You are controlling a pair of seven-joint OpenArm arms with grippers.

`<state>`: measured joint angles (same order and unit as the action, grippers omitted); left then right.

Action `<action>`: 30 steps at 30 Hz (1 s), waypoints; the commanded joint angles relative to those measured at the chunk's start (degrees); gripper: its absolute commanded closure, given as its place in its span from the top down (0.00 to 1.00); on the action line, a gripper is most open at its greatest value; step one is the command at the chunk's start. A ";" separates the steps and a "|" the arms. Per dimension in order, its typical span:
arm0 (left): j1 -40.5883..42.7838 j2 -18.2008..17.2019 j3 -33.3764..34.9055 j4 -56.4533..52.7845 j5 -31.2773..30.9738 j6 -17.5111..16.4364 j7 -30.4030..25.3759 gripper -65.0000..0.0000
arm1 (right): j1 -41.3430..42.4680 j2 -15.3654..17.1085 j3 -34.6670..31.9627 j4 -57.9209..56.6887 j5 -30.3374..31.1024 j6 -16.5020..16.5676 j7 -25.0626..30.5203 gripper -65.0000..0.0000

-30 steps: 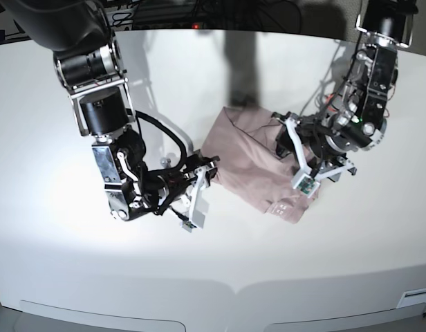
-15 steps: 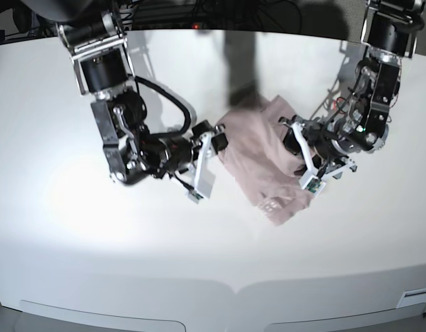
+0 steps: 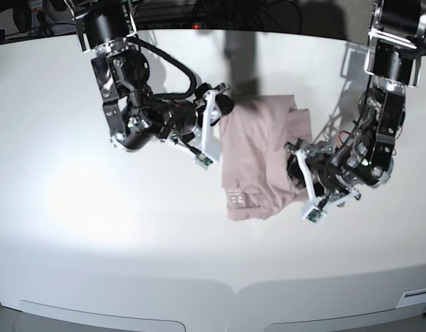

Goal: Fold the T-shirt properly

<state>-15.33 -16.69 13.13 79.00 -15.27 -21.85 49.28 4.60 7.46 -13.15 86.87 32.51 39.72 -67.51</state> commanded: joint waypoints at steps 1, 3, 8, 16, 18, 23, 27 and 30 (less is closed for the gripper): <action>-1.95 -0.61 -0.35 1.40 -0.17 2.38 -1.33 0.60 | 1.33 -0.02 1.31 2.05 -0.11 0.28 2.21 0.36; -2.14 -1.14 -0.59 2.97 -0.15 5.46 -1.40 0.60 | 1.31 -0.02 4.04 4.04 -2.05 0.28 3.76 0.36; -1.64 -3.17 -2.29 10.62 -0.20 9.22 -1.31 0.60 | 1.25 0.00 11.78 9.84 -2.21 0.28 5.27 0.36; 4.76 -9.35 -9.99 27.06 -0.24 12.63 10.19 0.60 | -3.28 5.68 19.85 17.97 6.99 0.28 -1.99 0.36; 10.08 -13.03 -12.90 30.34 -0.79 12.66 10.27 0.60 | -7.21 9.05 21.27 19.56 6.97 0.28 -1.97 0.36; 24.83 -18.71 -20.22 36.85 -8.39 11.93 11.06 0.60 | -18.23 12.39 28.02 25.90 7.50 0.28 -2.43 0.36; 36.74 -18.91 -25.24 41.27 -8.81 11.72 12.11 0.60 | -28.70 12.37 34.73 33.38 14.01 0.28 -6.43 0.36; 46.18 -18.86 -28.85 43.23 -8.81 11.08 11.98 0.60 | -37.79 12.33 39.87 39.21 17.73 0.28 -8.81 0.36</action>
<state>30.94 -34.72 -15.27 121.38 -24.36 -10.72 61.43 -33.39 19.16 26.65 125.03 48.71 39.92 -77.01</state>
